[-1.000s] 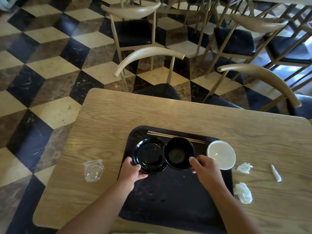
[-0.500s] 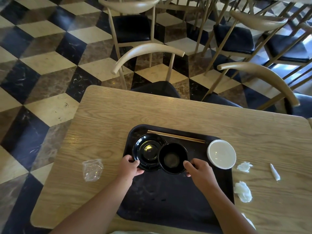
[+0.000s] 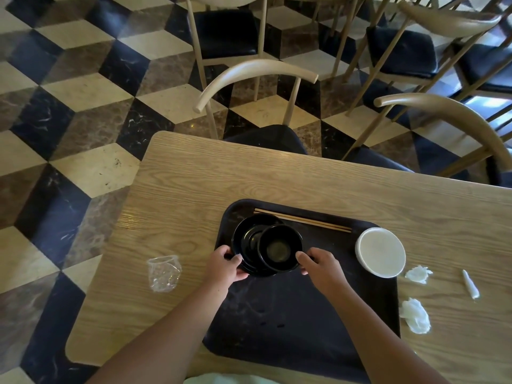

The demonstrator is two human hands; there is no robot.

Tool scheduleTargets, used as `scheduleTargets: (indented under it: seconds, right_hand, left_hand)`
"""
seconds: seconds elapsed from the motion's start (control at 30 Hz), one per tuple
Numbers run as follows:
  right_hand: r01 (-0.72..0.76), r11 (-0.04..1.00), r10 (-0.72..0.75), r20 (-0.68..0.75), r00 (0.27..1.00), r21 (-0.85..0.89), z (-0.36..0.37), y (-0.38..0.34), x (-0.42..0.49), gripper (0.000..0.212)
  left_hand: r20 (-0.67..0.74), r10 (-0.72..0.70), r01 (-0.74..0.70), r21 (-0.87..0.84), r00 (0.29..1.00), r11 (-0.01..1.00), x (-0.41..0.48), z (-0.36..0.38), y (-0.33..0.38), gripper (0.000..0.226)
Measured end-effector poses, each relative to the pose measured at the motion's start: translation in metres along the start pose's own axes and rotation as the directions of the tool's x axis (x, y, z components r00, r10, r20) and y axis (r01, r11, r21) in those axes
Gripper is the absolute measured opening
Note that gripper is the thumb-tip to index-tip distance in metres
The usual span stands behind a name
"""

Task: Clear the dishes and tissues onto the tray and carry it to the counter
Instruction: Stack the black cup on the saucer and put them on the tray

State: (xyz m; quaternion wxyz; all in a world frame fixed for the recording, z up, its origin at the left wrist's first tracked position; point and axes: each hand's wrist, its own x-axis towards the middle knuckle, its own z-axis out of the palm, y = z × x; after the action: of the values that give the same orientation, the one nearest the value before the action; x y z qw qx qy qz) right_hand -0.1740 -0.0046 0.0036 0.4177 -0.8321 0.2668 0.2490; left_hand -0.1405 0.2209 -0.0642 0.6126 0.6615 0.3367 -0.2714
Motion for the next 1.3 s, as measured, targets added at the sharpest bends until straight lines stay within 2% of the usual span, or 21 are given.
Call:
scheduleTargets:
  seconds: [0.23,0.3,0.4,0.93,1.13,1.3]
  right_hand:
    - [0.082,0.994,-0.074,0.110,0.991,-0.068,0.010,-0.007,0.011,0.040]
    - [0.102,0.992,-0.088,0.161,0.983,-0.080,0.008,-0.012,0.015,0.036]
    - [0.129,0.986,-0.107,0.193,0.975,-0.106,0.005,-0.016,0.020,0.034]
    - [0.192,0.974,-0.174,0.147,0.974,-0.118,0.014,-0.026,0.029,0.027]
    - [0.125,0.989,-0.111,0.167,0.980,-0.075,0.012,-0.024,0.033,0.031]
    - [0.114,0.992,-0.108,0.114,0.988,-0.047,0.014,-0.025,0.035,0.027]
  left_hand:
    - [0.008,-0.007,0.007,0.003,1.000,1.000,0.002,0.000,0.000,0.028]
    - [0.005,0.001,-0.001,0.012,1.000,1.000,0.002,0.000,-0.001,0.025]
    - [0.009,0.008,-0.008,0.017,1.000,1.000,-0.001,0.000,-0.001,0.006]
    - [-0.007,-0.010,0.009,-0.028,1.000,1.000,-0.009,0.002,0.007,0.009]
    - [0.017,-0.011,0.011,-0.018,1.000,1.000,-0.011,0.001,0.010,0.011]
    - [0.026,-0.009,0.008,0.035,1.000,0.999,-0.012,-0.002,0.012,0.003]
